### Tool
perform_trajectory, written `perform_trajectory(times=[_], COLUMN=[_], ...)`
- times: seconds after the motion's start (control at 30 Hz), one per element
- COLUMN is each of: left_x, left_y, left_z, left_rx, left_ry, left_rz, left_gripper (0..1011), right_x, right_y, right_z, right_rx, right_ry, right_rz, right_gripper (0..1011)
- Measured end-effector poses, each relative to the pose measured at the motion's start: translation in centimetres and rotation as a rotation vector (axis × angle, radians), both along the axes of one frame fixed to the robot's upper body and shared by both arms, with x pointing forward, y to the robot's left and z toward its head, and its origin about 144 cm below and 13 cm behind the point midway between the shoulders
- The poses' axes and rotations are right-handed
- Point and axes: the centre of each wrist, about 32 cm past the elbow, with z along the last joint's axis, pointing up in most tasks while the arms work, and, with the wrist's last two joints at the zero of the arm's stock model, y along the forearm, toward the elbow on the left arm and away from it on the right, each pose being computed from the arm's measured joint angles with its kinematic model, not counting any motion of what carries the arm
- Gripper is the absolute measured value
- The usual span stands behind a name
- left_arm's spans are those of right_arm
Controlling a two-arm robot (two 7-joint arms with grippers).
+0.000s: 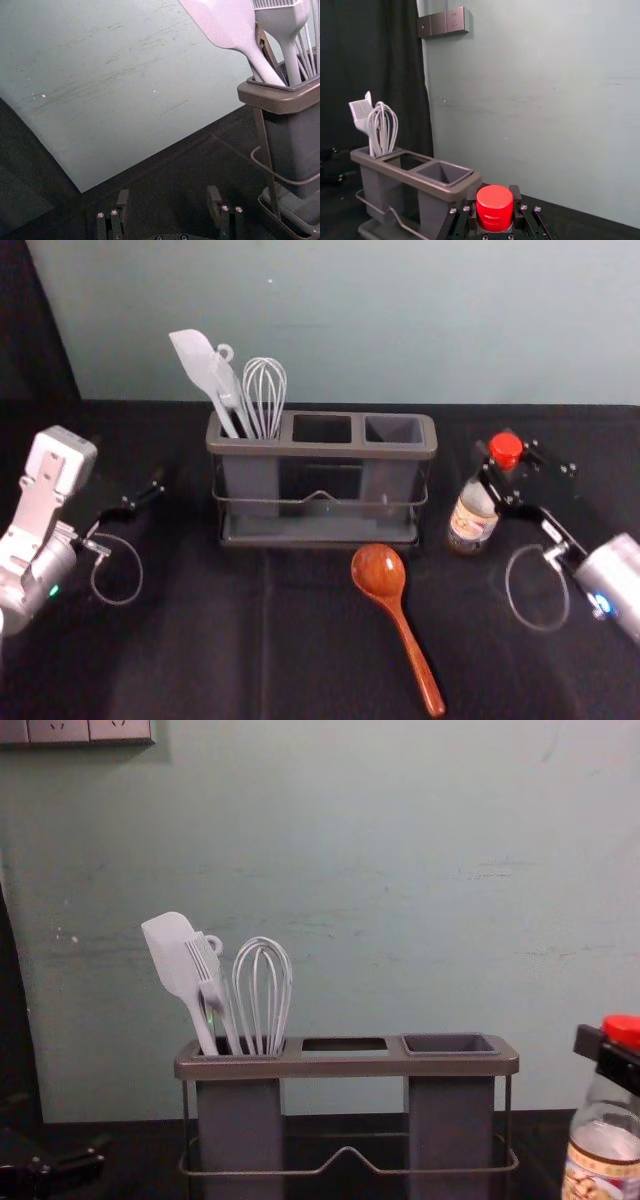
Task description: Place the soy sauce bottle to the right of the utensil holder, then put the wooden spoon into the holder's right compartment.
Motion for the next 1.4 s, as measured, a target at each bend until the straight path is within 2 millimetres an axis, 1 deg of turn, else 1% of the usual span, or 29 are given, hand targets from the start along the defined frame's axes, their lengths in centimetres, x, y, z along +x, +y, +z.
perform_trajectory(times=[0.3,0.47,1.4], left_x=[0.0,0.0,0.0], left_y=[0.0,0.0,0.0], left_z=[0.0,0.0,0.0], left_rx=[0.0,0.0,0.0], left_ry=[0.0,0.0,0.0], left_rz=[0.0,0.0,0.0], left_gripper=[1000,1000,1000], right_x=[2.8,3.4,4.1], right_y=[0.3,0.5,0.9], right_z=[-0.3,-0.5,-1.4], right_rx=[0.033,0.042,0.066], right_ry=[0.016,0.02,0.025], right_rz=[0.011,0.008,0.0], right_gripper=[382,382,382])
